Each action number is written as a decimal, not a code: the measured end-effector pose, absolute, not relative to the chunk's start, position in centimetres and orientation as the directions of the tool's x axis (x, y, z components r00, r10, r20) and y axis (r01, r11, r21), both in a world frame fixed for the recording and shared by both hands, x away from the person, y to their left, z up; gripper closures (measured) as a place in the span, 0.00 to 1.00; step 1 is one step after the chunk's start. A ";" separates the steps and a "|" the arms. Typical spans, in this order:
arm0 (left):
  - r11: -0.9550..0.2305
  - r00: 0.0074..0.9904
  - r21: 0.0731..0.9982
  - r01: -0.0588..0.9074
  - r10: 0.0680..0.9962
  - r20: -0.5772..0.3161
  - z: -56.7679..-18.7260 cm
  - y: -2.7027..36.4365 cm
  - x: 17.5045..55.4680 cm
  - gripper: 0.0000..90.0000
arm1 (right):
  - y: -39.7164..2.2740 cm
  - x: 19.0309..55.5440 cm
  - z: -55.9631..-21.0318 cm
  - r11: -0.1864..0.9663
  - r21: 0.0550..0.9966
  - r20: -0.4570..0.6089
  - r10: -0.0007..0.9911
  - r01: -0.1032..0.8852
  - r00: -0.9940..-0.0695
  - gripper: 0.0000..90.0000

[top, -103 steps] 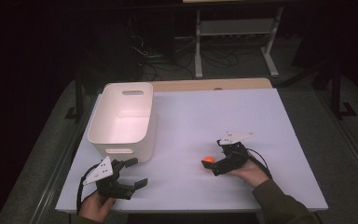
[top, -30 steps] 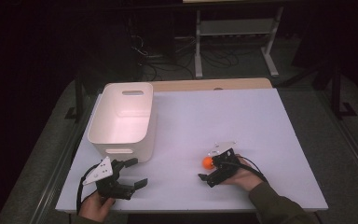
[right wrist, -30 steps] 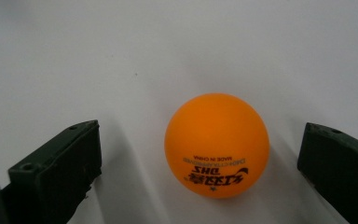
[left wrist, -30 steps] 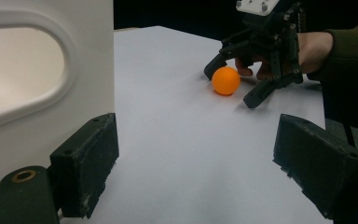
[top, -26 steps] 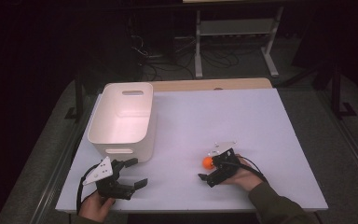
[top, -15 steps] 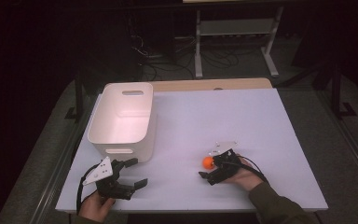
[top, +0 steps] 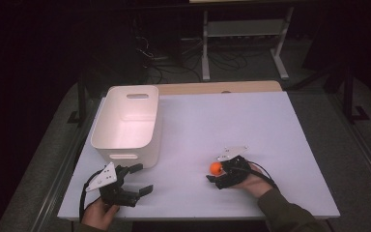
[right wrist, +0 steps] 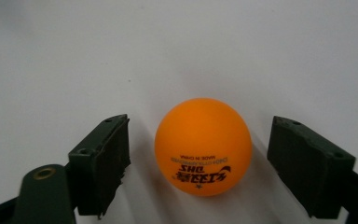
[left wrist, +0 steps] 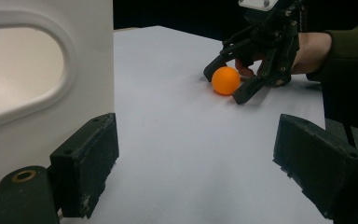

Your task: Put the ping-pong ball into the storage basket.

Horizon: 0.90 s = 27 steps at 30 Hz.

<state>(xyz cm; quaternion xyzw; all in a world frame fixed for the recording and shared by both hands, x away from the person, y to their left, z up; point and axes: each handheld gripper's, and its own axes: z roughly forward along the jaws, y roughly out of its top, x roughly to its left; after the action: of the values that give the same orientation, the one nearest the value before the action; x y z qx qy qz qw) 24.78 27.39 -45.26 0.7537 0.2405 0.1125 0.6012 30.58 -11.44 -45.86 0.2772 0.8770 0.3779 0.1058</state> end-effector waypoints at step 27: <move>-0.161 0.859 0.960 0.227 0.498 -0.119 -45.3 27.4 24.8 0.15 | -11.9 30.7 -45.6 0.539 0.735 0.053 0.560 0.412 -0.827 0.49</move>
<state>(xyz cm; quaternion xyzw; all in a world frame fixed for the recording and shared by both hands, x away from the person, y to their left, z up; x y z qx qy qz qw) 24.78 27.40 -45.26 0.7536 0.2404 0.1125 0.6013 30.66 -11.87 -45.57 0.2786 0.8721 0.3910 0.0946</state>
